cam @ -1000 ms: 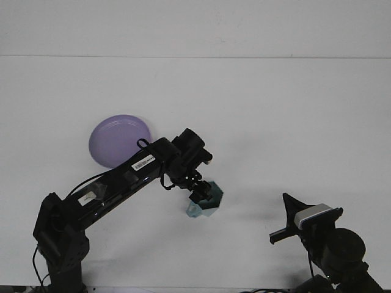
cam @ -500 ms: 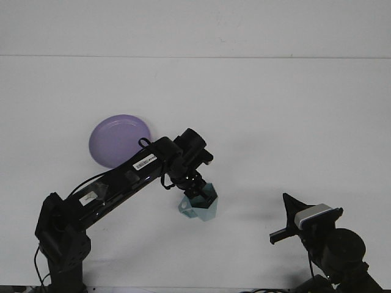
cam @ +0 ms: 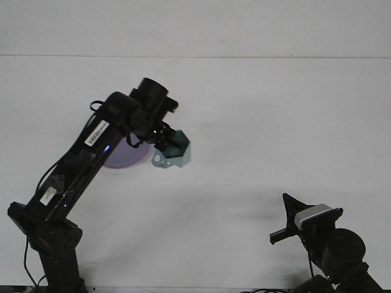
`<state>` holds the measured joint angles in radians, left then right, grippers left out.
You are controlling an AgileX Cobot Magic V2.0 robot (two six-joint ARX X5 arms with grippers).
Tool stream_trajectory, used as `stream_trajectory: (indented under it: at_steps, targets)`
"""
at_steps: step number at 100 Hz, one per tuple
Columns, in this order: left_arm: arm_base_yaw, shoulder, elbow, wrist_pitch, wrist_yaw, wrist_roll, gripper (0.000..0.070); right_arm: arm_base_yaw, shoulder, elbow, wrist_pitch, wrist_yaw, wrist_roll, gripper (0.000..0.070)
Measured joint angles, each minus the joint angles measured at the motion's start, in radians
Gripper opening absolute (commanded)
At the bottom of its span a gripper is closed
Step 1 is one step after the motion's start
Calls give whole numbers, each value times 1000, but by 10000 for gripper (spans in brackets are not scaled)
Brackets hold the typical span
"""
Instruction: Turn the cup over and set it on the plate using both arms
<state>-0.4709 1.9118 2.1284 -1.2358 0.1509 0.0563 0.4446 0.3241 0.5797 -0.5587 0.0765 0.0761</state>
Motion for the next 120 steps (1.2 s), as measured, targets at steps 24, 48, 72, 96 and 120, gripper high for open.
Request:
stream_trajectory:
  at_steps: [24,48,72,96,120]
  targets:
    - [295,0,-1,-29,-34,-33,13,0,0,0,0,0,0,0]
    - [464,14,-1,-12,8,-47,13,0,0,0,0,-5,0,0]
    - [468,143,-1,24,18,-48,13,0,0,0,0,-6,0,0]
    - [455,240,-2,46,-10,-48,13,0,0,0,-2,-6,0,0]
    - [457,245,-2,63,-22,-47,19,0,0,0,-3,-6,0,0]
